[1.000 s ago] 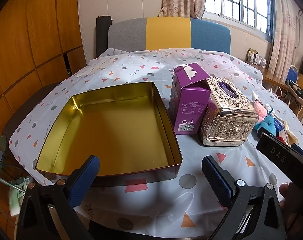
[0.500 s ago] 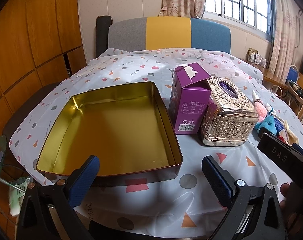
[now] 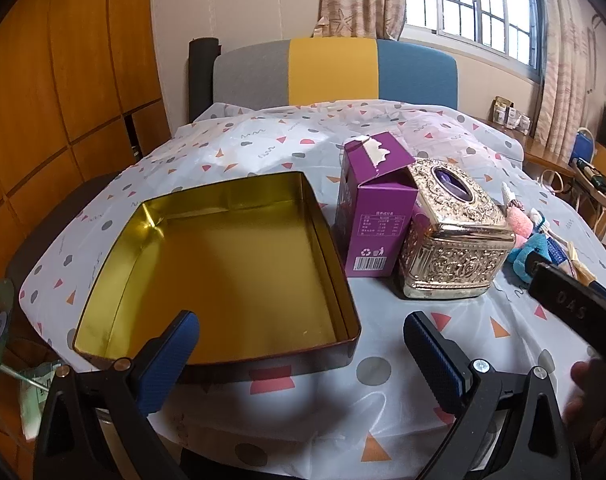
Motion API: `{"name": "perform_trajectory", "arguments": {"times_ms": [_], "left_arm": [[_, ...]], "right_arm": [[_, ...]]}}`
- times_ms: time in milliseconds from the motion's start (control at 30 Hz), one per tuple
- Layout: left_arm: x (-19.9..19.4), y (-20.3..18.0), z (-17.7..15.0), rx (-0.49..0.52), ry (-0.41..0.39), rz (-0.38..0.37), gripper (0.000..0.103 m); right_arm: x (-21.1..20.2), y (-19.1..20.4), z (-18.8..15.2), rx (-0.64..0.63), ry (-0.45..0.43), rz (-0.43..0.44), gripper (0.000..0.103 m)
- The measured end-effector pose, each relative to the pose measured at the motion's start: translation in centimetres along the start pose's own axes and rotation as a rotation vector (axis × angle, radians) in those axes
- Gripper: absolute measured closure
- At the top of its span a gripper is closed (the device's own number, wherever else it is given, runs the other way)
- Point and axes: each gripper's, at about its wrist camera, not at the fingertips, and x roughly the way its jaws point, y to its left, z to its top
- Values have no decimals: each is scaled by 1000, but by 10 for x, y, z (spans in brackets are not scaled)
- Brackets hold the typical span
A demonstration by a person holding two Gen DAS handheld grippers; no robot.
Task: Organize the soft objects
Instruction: 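Reach the left tool to the blue Tempo tissue pack and grasp it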
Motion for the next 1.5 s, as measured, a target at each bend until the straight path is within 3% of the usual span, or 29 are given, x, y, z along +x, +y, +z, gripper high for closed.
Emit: {"name": "perform_trajectory", "arguments": {"times_ms": [133,233,433,500,633,833,933,1233,1500], "left_arm": [[0,-11,9,57,-15,-83,0],[3,-28,17,120,5,-273,0],[6,-96,32,332,73,-504,0],[9,-124,35,402,85,-536,0],[20,-162,43,442,136,-600,1],[42,-217,60,496,190,-633,28],[54,-241,66,502,236,-652,32],[75,-319,78,587,281,-659,33],[114,-377,56,760,378,-517,34]], "right_arm": [[3,-15,12,-5,14,35,0],[9,-41,30,25,47,80,0],[15,-119,69,145,83,82,0],[15,-146,76,183,88,53,0],[12,-191,80,244,97,18,0],[10,-225,72,298,113,9,0],[9,-228,69,305,109,19,0],[18,-244,64,353,118,34,0],[20,-261,63,389,114,30,0]]}}
